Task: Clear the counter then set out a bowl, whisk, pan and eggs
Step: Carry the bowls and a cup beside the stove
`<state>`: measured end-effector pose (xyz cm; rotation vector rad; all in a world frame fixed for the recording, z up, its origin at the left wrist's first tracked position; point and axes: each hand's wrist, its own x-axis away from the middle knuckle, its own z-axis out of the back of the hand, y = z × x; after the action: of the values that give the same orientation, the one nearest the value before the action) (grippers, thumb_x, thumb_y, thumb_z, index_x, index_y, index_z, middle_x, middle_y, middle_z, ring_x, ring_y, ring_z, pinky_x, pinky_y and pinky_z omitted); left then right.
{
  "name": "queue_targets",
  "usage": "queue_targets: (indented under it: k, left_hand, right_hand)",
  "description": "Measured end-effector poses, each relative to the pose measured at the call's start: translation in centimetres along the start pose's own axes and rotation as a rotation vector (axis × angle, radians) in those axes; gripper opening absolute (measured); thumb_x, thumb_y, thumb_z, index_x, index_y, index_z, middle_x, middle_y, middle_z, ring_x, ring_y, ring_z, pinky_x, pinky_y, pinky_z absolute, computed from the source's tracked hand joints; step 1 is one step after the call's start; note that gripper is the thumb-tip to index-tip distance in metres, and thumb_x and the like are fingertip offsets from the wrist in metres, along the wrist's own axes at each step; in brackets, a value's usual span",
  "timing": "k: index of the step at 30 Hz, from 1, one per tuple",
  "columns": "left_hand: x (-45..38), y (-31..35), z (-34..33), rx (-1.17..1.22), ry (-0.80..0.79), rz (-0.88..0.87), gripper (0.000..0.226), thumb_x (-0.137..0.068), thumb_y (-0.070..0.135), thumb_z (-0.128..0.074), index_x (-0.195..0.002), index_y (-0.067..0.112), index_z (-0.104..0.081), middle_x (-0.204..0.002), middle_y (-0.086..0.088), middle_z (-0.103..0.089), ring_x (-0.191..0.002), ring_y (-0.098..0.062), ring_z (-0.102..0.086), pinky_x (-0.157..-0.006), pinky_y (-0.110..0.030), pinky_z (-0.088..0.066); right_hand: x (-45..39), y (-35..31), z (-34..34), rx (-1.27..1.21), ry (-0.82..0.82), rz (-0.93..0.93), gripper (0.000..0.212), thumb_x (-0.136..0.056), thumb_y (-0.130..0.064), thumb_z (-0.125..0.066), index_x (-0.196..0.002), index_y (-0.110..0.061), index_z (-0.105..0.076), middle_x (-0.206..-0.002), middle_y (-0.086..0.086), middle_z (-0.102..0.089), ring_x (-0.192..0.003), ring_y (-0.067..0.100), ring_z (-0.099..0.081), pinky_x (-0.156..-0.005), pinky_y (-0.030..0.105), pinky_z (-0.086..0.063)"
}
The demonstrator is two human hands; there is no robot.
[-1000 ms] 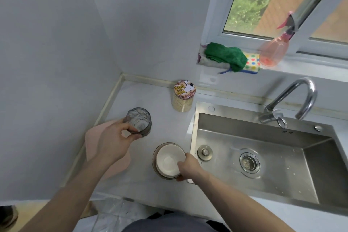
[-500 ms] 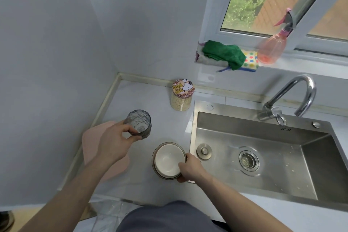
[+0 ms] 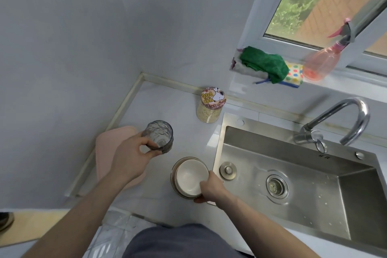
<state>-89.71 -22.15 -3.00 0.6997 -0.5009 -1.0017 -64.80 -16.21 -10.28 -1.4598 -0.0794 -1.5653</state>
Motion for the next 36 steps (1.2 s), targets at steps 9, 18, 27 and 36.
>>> queue_targets:
  k: [9,18,27,36]
  left_hand:
    - [0.5,0.2,-0.3,-0.009,-0.016,0.017,0.017,-0.069,0.024,-0.092,-0.076,0.025,-0.077,-0.093,0.039,-0.059,-0.086,0.001,-0.055,-0.071,-0.005,-0.035]
    - [1.8,1.0,-0.7,-0.004,-0.054,-0.036,0.018,-0.068,0.027,-0.092,-0.073,0.027,-0.075,-0.09,0.026,-0.068,-0.082,0.001,-0.059,-0.067,-0.008,-0.035]
    - [1.7,8.2,-1.6,-0.029,-0.19,-0.286,0.018,-0.069,0.023,-0.092,-0.075,0.029,-0.076,-0.093,0.054,-0.056,-0.089,0.017,-0.055,-0.075,-0.01,-0.038]
    - [3.9,21.2,-11.6,0.056,-0.543,-0.605,0.027,-0.067,0.016,-0.094,-0.07,0.034,-0.074,-0.108,0.026,-0.069,-0.111,0.015,-0.057,-0.092,-0.006,-0.038]
  right_hand:
    - [1.0,0.7,0.9,-0.091,0.019,-0.01,0.038,-0.092,-0.001,-0.039,-0.128,-0.012,-0.048,-0.127,0.014,-0.05,-0.085,0.041,-0.071,-0.064,0.053,-0.064]
    - [3.7,1.8,2.9,-0.121,0.037,0.023,0.047,-0.091,-0.002,-0.037,-0.135,-0.015,-0.049,-0.12,0.01,-0.056,-0.076,0.038,-0.075,-0.066,0.049,-0.065]
    - [10.2,4.4,10.3,-0.358,0.2,0.11,0.047,-0.089,0.006,-0.038,-0.13,-0.009,-0.055,-0.122,0.018,-0.062,-0.085,0.037,-0.073,-0.067,0.051,-0.065]
    - [21.9,14.0,17.4,-0.526,0.469,0.086,0.039,-0.086,0.002,-0.039,-0.095,-0.024,-0.066,-0.099,0.01,-0.072,-0.081,0.041,-0.076,-0.076,0.052,-0.064]
